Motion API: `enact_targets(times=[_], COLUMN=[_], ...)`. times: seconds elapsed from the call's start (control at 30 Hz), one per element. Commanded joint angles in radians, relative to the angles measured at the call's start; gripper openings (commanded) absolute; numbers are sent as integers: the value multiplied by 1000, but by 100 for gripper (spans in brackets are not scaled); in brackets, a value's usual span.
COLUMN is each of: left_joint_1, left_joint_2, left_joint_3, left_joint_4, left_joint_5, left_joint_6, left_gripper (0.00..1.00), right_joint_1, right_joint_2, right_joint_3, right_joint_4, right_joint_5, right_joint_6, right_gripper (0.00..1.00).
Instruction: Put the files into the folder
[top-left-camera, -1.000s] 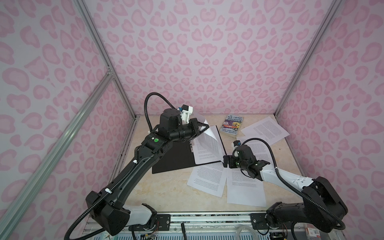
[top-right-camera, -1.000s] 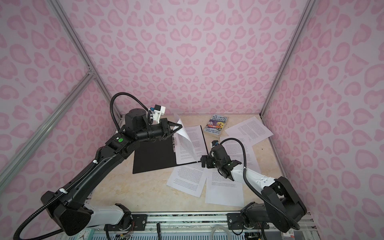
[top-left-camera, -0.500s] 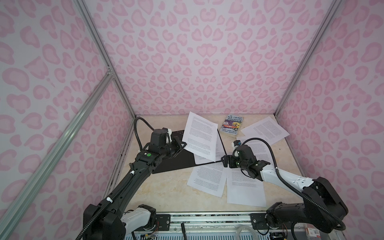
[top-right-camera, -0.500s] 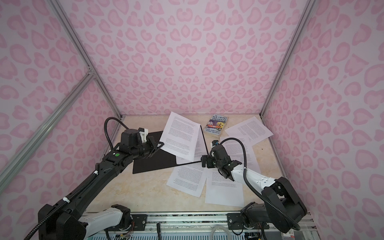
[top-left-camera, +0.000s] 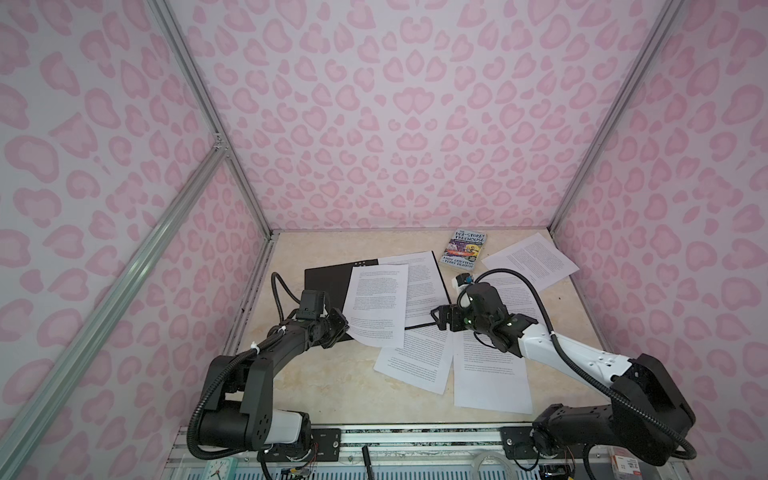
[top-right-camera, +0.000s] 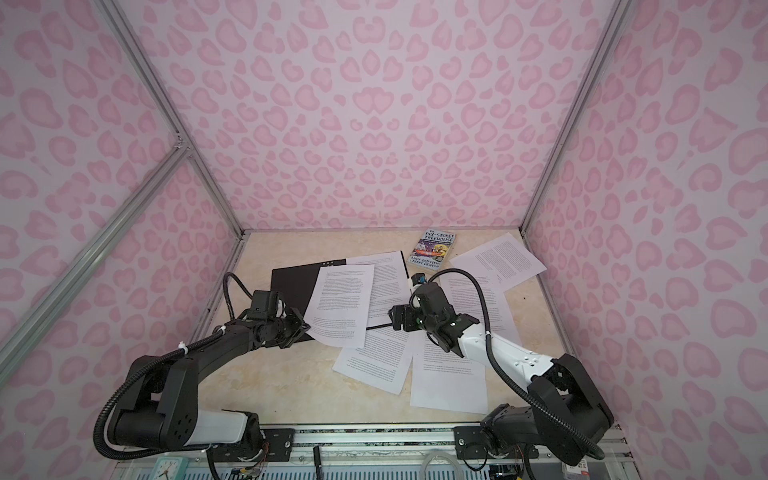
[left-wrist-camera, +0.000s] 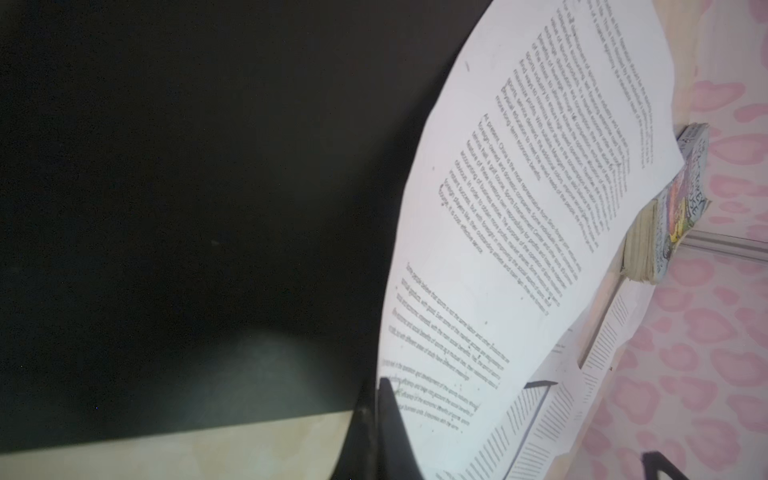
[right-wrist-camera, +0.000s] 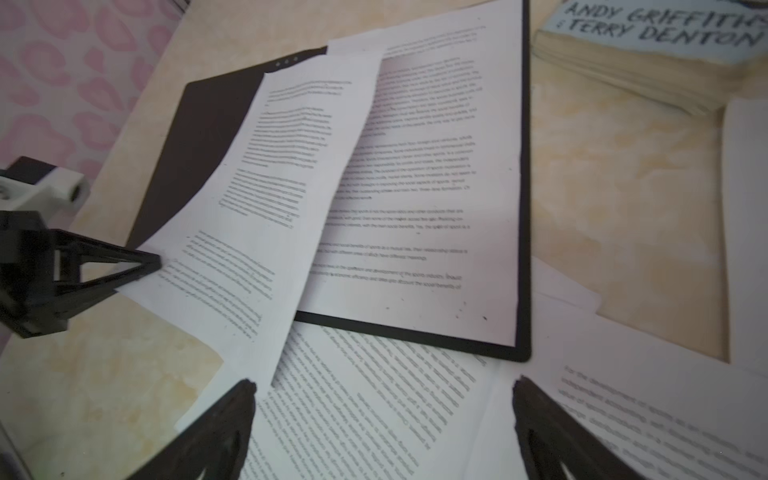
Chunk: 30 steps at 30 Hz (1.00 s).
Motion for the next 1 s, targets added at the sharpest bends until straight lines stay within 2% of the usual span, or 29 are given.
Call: enact_targets(times=[0.0, 0.2, 0.3, 0.43, 0.6, 0.73, 0.97], left_joint_1=[-1, -9, -16, -24, -33, -33, -33], left_joint_2=[-15, -22, -2, 19, 27, 40, 59], left_joint_3=[-20, -50, -64, -63, -53, -38, -31], left_joint_4=[70, 117, 147, 145, 139, 124, 128], left_joint_5=[-54, -99, -86, -81, -73, -74, -52], left_joint_6=[15, 17, 20, 23, 28, 38, 37], left_gripper=[3, 3, 3, 3, 3, 3, 3], right_joint_1=[10, 18, 31, 80, 80, 79, 89], right_joint_2=[63, 268, 352, 431, 560, 622, 651], right_joint_3=[83, 213, 245, 307, 382, 400, 374], right_joint_4=[-52, -24, 41, 53, 89, 122, 235], right_joint_5=[-107, -151, -184, -146, -160, -146, -198], right_joint_6=[6, 50, 98, 116, 146, 165, 221], right_gripper=[97, 96, 91, 91, 89, 85, 76])
